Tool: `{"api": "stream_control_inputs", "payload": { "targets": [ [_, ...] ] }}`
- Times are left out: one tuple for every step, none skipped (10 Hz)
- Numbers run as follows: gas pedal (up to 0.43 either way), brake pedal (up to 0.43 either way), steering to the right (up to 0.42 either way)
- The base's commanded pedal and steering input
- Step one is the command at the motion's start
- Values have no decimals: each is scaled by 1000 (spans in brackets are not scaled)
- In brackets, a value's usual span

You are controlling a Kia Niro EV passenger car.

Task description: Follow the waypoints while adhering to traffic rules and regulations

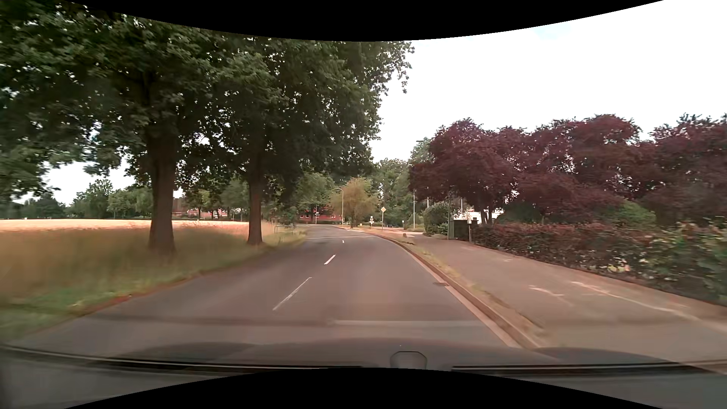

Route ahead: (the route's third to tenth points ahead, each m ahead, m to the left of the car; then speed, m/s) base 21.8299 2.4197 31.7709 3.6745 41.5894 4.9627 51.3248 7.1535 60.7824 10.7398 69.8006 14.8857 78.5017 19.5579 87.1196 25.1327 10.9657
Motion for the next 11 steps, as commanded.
{"api": "stream_control_inputs", "payload": {
  "targets": [
    [138, 0, -7],
    [138, 0, -7],
    [138, 0, -7],
    [138, 0, -8],
    [138, 0, -10],
    [138, 0, -12],
    [138, 0, -12],
    [138, 0, -15],
    [138, 0, -21],
    [138, 0, -24],
    [138, 0, -26]
  ]
}}
